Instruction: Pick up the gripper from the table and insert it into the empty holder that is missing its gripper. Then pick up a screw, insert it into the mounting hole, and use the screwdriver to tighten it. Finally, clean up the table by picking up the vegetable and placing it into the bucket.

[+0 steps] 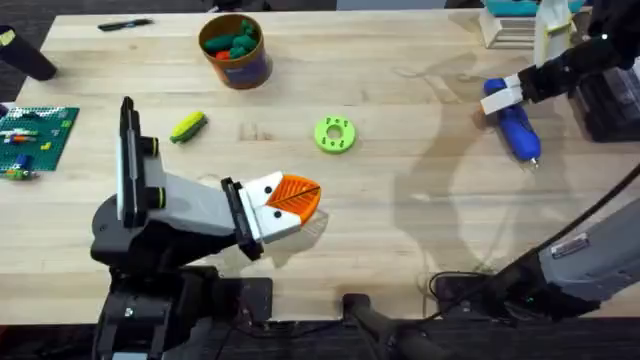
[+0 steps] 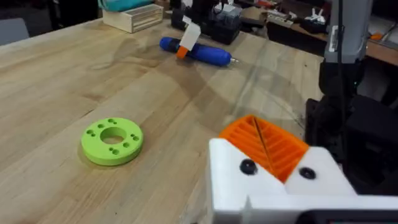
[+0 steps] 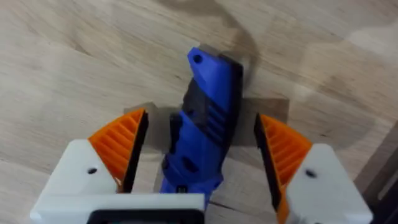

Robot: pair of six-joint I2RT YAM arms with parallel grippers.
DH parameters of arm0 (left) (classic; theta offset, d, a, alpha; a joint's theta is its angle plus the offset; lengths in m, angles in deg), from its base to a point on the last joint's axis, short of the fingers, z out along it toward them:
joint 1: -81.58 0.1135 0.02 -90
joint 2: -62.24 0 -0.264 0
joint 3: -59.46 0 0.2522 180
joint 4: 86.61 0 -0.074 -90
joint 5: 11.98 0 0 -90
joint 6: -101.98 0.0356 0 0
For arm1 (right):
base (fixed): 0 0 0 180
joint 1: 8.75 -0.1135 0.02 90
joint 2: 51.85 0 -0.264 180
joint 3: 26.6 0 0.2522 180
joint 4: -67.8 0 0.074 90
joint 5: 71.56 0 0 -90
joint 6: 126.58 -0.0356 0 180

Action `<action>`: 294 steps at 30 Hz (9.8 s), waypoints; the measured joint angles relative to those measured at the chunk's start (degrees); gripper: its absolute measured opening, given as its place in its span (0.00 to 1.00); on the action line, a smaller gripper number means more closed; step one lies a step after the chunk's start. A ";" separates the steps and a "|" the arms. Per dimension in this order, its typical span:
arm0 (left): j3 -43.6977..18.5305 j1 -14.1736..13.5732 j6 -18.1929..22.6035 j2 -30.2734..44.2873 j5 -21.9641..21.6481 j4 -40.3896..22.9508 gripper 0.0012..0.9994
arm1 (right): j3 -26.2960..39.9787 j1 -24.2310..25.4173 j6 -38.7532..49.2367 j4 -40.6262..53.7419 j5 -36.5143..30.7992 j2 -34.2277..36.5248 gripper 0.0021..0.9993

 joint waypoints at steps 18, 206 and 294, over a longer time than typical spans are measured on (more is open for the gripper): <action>0.00 0.00 0.00 0.00 0.00 0.00 0.01 | 0.26 -0.55 0.00 0.29 -3.46 1.44 0.30; 0.00 0.00 0.00 0.00 0.20 -0.04 0.01 | -40.41 -72.70 -33.97 -88.49 21.83 -43.54 0.02; 0.00 0.00 0.00 0.00 0.17 -0.07 0.01 | -12.72 -41.52 23.18 -32.39 6.66 -28.18 0.01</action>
